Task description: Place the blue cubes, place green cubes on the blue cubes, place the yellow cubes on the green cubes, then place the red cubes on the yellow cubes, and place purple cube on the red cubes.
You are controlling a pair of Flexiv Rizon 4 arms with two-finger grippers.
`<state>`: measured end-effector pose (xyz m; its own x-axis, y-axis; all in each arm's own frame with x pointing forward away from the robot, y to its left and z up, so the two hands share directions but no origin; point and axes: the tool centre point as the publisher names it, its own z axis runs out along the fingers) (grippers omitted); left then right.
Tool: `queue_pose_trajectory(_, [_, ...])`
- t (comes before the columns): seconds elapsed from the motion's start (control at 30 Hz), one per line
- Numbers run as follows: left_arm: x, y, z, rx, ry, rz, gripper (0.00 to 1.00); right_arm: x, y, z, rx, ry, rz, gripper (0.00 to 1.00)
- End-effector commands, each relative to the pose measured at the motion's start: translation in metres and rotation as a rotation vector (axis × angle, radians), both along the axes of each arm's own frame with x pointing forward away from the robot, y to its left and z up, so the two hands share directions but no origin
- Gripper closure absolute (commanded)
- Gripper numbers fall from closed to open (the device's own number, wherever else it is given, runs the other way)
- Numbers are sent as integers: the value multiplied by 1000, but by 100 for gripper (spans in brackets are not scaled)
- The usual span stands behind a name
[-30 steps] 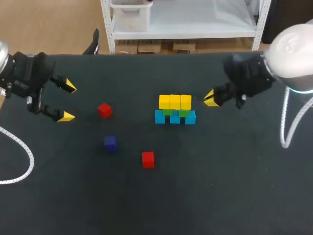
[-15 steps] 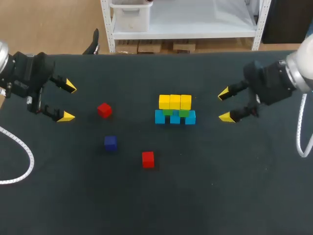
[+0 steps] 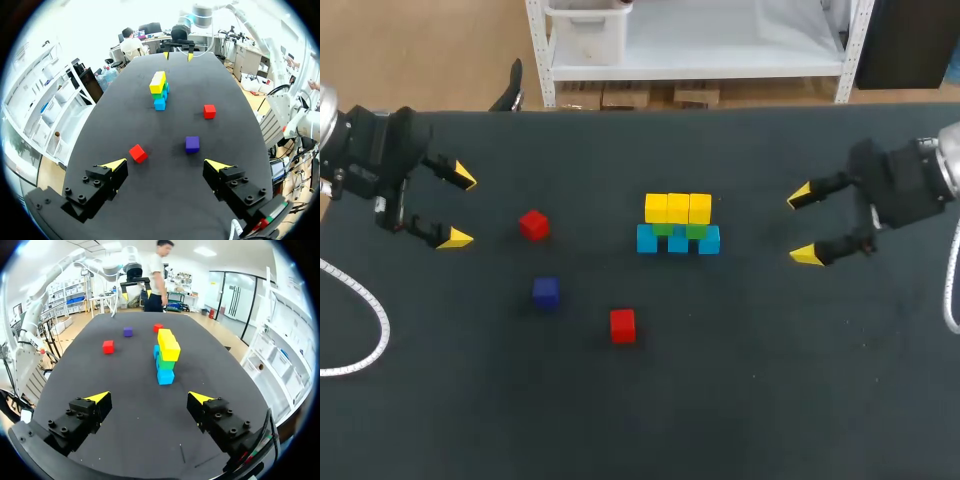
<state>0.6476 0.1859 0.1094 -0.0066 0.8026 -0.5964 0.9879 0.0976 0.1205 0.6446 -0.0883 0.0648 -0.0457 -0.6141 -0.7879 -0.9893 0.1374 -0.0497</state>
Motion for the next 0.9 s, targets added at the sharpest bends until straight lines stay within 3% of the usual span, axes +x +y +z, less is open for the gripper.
queue_pose_trajectory(0.03, [0, 1, -1, -4, -2, -4, 0, 1, -8, 2, 17, 3, 23, 0])
queue_pose_trajectory(0.67, [0, 1, -1, -4, -2, -4, 0, -4, -22, 3, -10, 21, 37, 0])
queue_pose_trajectory(0.9, [28, -12, -7, 46, -97, -265, 0, -4, -22, 3, -10, 21, 37, 0])
